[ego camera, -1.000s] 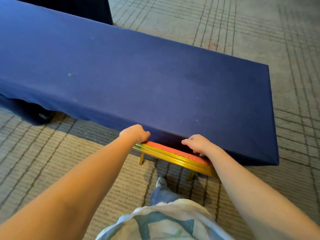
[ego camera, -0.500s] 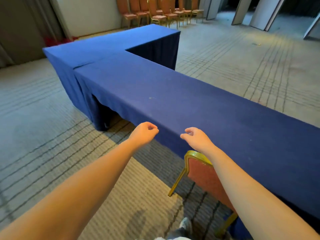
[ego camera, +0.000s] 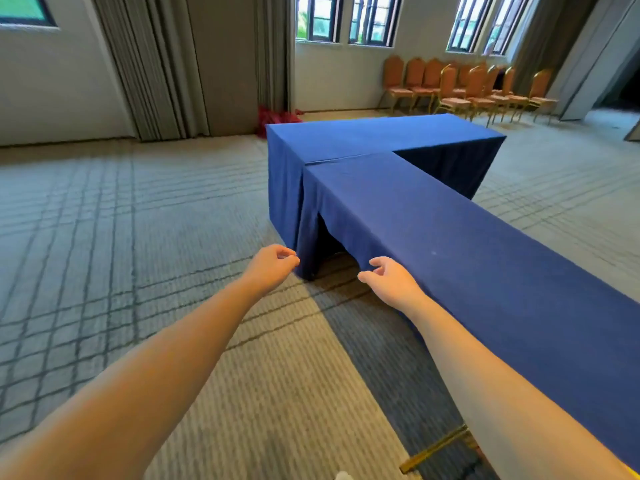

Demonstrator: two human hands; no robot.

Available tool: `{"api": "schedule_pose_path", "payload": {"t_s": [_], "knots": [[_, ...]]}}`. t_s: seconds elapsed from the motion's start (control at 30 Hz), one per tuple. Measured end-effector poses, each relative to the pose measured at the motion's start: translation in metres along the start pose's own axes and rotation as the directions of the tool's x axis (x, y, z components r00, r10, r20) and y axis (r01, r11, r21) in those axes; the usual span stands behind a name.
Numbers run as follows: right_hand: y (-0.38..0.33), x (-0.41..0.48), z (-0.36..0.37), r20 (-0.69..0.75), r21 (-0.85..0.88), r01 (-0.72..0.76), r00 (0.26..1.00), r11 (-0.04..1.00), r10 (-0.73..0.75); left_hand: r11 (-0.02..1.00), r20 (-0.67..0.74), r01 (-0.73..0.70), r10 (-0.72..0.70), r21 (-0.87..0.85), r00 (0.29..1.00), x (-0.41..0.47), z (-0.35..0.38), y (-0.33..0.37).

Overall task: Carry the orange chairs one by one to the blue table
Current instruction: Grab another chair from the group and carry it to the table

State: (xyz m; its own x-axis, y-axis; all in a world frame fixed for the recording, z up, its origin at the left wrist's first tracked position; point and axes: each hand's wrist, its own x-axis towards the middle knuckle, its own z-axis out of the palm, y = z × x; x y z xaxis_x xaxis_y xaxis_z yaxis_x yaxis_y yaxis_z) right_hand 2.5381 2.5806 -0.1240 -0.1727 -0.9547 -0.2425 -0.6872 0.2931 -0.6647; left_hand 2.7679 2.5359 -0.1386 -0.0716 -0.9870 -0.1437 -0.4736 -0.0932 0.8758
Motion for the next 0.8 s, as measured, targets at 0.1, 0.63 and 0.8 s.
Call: {"api": "schedule_pose_path", "payload": {"t_s": [0.1,0.63,0.8], "knots": [[-0.04,0.037,0.02,0.027,-0.008,0.045,0.999,0.999,-0.045,0.997,-0.084,0.054,-0.058,-0.047,0.995,0.028,-0.034,-0.016],[-0.221,0.321,0.067,0.111,0.092,0.214,0.968,0.973,-0.223,0.976,-0.221,0.158,-0.188,-0.151,0.957,0.309,-0.156,-0.028],[-0.265,0.413,0.098,0.15,0.115,0.188,0.967,0.975,-0.204,0.963,-0.254,0.194,-0.238,-0.189,0.937,0.4,-0.199,-0.042]]}}
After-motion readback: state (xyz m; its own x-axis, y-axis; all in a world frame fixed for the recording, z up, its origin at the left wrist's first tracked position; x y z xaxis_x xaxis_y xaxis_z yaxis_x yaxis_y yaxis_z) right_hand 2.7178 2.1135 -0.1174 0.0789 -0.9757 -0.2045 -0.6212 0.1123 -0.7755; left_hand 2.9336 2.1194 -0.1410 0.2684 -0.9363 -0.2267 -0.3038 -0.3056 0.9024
